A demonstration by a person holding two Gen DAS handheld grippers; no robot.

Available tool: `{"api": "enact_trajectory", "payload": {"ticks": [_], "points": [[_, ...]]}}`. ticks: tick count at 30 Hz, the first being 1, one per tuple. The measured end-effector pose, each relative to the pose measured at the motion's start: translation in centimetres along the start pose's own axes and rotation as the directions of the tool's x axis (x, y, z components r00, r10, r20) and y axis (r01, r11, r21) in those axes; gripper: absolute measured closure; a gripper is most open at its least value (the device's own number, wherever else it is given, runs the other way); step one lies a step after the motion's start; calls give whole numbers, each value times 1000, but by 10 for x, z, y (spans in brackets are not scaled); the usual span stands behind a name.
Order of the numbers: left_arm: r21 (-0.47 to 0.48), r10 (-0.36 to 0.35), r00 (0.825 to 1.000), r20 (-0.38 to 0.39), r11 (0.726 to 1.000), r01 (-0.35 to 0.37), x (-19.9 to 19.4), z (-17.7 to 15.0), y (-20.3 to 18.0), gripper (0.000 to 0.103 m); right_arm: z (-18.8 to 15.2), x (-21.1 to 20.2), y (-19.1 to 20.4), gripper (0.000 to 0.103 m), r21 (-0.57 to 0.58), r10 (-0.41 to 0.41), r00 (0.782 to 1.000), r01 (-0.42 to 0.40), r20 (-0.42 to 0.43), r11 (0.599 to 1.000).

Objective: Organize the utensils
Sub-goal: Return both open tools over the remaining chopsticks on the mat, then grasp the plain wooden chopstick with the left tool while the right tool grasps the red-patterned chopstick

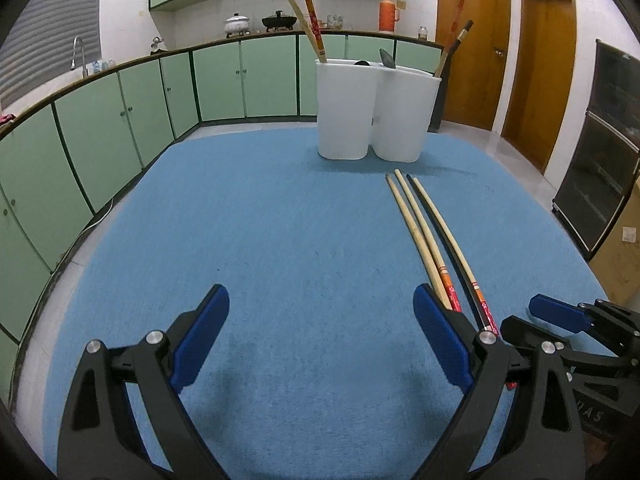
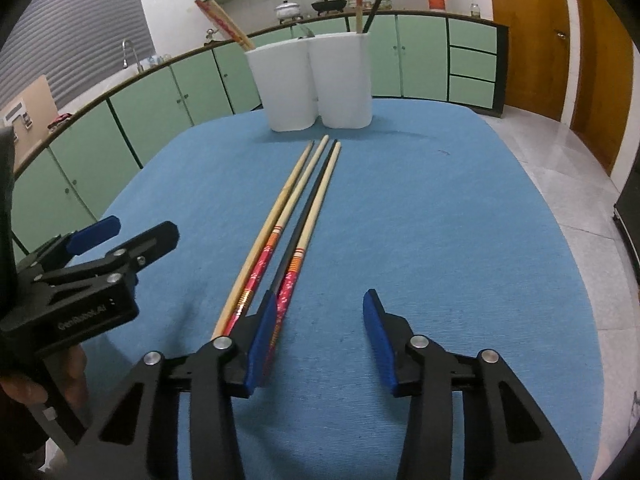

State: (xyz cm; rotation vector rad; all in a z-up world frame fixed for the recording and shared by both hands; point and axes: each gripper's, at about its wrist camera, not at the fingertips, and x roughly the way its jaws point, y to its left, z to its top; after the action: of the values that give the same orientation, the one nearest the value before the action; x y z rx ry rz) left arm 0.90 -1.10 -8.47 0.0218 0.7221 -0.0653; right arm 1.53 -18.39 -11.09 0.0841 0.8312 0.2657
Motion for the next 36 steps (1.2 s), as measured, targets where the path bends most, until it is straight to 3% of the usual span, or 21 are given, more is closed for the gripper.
{"api": "enact_trajectory", "payload": {"ticks": [14,17,21,26,28,36], "points": [[-14,-4,1000,-14,1000,4,4,3,-1,13,-2,7,15,62,-70,-28,999,25,-37,997],[-11,-4,1000,-15,1000,4,4,4,-2,13,-1,7,14,69,-63,-38,999,36,-36,997],[24,-5,1000,-20,1000,5,6,3,-9,13,-1,6,7,97,-40,-60,998,59,-33,997],[57,-43,998,-35,997,45,6,2,-23,14,-2,1,-14,98,31,-80,996,81,-25,996],[62,-61,997,-53,996,65,8,0,-29,19,-2,0,-20,98,48,-79,997,80,-25,996],[83,-70,989,-127,993,81,23,1,-46,25,-2,-2,-27,98,67,-68,997,69,-21,995]]}}
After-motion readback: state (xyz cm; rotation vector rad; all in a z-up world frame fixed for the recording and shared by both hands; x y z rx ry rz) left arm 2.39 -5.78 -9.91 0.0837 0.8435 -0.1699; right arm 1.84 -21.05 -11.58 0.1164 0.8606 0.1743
